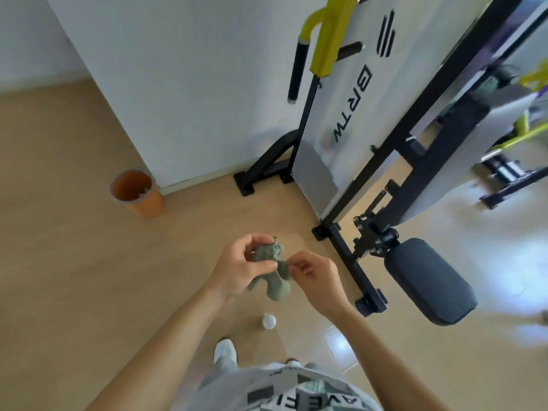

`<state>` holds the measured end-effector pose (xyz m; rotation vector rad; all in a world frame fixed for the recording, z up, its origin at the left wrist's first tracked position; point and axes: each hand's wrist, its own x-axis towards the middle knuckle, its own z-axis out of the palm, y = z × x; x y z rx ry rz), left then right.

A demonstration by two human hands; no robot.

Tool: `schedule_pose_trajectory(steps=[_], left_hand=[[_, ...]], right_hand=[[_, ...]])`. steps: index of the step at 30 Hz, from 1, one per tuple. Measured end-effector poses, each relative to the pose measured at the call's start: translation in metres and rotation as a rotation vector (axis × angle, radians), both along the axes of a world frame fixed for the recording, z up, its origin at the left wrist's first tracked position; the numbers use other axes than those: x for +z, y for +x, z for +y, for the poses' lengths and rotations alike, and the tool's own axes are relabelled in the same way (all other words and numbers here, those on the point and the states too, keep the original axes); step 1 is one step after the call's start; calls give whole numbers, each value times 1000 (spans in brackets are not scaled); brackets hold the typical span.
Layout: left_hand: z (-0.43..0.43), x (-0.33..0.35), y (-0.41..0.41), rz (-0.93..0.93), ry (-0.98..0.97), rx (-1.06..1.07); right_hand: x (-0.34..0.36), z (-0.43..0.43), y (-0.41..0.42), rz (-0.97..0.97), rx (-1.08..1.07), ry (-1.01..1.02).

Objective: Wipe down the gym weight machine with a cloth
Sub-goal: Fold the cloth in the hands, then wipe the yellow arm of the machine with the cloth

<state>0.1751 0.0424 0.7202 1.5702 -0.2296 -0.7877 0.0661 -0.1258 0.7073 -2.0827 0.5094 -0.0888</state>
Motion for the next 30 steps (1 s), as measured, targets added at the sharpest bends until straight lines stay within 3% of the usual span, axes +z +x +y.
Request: schedule_pose_trajectory(steps=[9,14,19,24,30], left_hand=[[-15,47,127,-623,305,-268],[-60,75,198,-723,247,-217],[-128,98,271,-960,234,-57],[-201,136,326,-1045,208,78],[-269,170,379,-1010,84,222]], right_hand=[[50,-34,66,-102,-357,51],[87,-79,135,-216,-421,34],[116,-146,215,-317,-463,71],[149,-200,279,-447,-526,248],[163,-239,345,-641,-630,157]])
